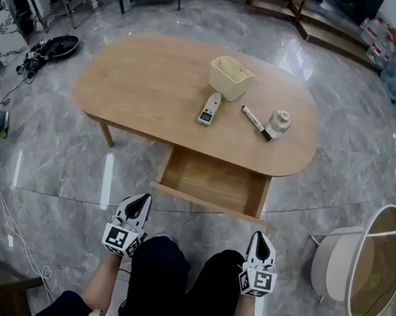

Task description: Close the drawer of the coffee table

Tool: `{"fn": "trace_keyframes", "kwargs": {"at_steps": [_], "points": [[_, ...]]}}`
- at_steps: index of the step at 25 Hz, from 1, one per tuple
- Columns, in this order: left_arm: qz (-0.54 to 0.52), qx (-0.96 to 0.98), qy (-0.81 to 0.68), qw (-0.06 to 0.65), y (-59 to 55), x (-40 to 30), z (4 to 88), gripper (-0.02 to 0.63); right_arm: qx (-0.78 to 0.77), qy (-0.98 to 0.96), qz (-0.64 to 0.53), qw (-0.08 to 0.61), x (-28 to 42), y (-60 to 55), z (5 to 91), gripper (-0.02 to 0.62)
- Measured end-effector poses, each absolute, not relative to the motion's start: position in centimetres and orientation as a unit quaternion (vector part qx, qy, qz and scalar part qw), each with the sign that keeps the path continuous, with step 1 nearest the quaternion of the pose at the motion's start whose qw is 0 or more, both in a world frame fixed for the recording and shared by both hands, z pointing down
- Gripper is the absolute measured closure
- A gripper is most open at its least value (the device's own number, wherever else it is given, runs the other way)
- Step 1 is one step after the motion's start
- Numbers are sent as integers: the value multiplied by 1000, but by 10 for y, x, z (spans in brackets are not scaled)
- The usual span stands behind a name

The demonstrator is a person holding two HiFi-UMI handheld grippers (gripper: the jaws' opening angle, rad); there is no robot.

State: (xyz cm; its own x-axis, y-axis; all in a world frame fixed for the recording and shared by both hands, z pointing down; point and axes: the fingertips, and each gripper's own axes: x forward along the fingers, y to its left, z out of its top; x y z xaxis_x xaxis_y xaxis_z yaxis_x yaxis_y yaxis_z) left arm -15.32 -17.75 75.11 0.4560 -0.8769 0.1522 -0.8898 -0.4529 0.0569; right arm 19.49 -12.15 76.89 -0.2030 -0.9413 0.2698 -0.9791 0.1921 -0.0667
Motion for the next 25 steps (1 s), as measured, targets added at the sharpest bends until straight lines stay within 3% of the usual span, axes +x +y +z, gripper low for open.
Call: {"fn": "trace_keyframes", "kwargs": {"at_steps": [6, 25], "points": [[60, 852, -517, 56, -177, -156, 753, 580, 625, -767, 93, 112, 180, -121, 775, 568], [67, 853, -515, 54, -189, -143, 762, 580, 650, -746, 113, 89, 187, -136, 783, 569]]}}
